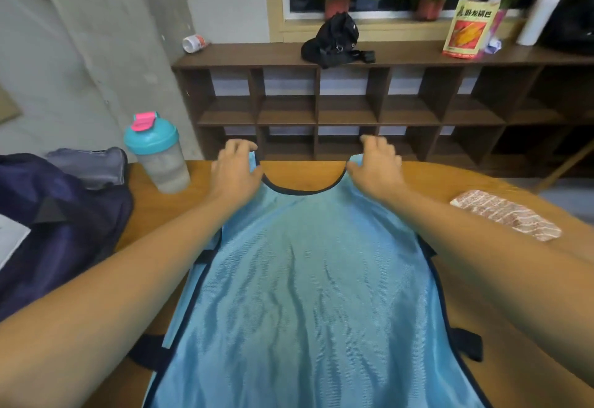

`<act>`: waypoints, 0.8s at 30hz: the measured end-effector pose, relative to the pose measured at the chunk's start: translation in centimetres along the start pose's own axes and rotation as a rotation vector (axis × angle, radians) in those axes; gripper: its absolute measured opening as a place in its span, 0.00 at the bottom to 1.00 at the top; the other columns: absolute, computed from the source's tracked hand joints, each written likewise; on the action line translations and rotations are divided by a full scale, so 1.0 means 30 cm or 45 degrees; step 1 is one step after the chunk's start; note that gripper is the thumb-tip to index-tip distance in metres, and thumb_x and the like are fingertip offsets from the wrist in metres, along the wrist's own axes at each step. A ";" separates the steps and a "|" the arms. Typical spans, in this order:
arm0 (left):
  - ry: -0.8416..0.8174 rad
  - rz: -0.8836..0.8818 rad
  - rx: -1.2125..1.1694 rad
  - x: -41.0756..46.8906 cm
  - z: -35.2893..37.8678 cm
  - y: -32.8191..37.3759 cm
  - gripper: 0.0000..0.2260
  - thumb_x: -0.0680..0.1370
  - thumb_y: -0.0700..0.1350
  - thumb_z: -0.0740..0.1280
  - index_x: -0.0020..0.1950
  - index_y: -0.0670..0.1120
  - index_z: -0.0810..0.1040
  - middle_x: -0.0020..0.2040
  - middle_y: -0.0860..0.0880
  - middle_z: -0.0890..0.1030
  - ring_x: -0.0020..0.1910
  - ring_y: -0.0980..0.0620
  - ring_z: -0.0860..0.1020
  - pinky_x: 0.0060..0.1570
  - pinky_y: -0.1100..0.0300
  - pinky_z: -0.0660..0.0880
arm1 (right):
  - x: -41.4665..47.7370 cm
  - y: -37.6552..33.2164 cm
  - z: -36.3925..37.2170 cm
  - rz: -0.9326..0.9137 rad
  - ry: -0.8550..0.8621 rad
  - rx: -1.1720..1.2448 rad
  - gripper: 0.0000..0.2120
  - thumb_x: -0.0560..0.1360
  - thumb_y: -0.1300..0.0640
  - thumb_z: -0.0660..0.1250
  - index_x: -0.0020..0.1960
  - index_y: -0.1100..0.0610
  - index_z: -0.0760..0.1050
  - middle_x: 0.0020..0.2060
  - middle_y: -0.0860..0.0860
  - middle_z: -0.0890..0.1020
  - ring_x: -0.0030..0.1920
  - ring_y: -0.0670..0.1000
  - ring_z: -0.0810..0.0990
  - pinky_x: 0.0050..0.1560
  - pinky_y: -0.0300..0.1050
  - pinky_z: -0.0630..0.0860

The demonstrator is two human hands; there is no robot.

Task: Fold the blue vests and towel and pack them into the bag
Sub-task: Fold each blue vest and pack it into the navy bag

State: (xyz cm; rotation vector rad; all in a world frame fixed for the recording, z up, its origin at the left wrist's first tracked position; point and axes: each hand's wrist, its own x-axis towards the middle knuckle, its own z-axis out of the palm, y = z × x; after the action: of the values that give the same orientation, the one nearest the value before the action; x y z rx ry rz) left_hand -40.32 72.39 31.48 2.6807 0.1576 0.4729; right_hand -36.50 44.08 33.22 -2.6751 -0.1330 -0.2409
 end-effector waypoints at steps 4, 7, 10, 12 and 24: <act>-0.193 -0.097 0.036 -0.117 0.065 0.032 0.23 0.85 0.54 0.64 0.78 0.45 0.69 0.76 0.45 0.71 0.75 0.43 0.69 0.70 0.46 0.68 | -0.136 0.010 0.112 -0.116 -0.205 -0.066 0.30 0.85 0.43 0.62 0.80 0.58 0.63 0.80 0.56 0.66 0.80 0.59 0.63 0.78 0.59 0.61; -0.250 -0.110 0.166 -0.158 0.099 -0.009 0.28 0.86 0.60 0.57 0.82 0.45 0.64 0.82 0.46 0.65 0.80 0.44 0.63 0.76 0.45 0.63 | -0.175 0.070 0.163 -0.114 -0.204 -0.169 0.34 0.85 0.37 0.55 0.83 0.58 0.60 0.83 0.57 0.61 0.83 0.59 0.57 0.82 0.59 0.57; -0.241 -0.067 0.219 -0.166 0.090 -0.050 0.32 0.86 0.65 0.52 0.84 0.47 0.62 0.84 0.47 0.61 0.83 0.46 0.58 0.79 0.44 0.59 | -0.178 0.098 0.172 -0.132 -0.187 -0.220 0.37 0.85 0.34 0.49 0.85 0.57 0.57 0.84 0.56 0.58 0.84 0.58 0.55 0.83 0.58 0.54; -0.280 -0.033 0.243 -0.169 0.072 -0.072 0.33 0.85 0.68 0.50 0.84 0.51 0.62 0.85 0.49 0.59 0.84 0.48 0.56 0.81 0.45 0.57 | -0.179 0.108 0.167 -0.146 -0.197 -0.253 0.37 0.85 0.33 0.47 0.85 0.56 0.57 0.85 0.56 0.57 0.85 0.57 0.53 0.84 0.57 0.53; -0.348 -0.021 0.329 -0.159 0.026 -0.144 0.33 0.83 0.71 0.47 0.85 0.57 0.58 0.86 0.51 0.55 0.85 0.49 0.54 0.82 0.47 0.55 | -0.151 0.215 0.085 -0.031 -0.250 -0.354 0.39 0.85 0.32 0.44 0.86 0.57 0.53 0.86 0.55 0.54 0.85 0.55 0.51 0.84 0.55 0.52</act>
State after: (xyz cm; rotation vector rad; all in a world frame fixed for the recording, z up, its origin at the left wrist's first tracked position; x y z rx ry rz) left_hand -44.66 75.18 27.56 2.9598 0.1702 0.0807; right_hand -39.71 39.20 27.35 -2.9722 -0.2067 -0.0019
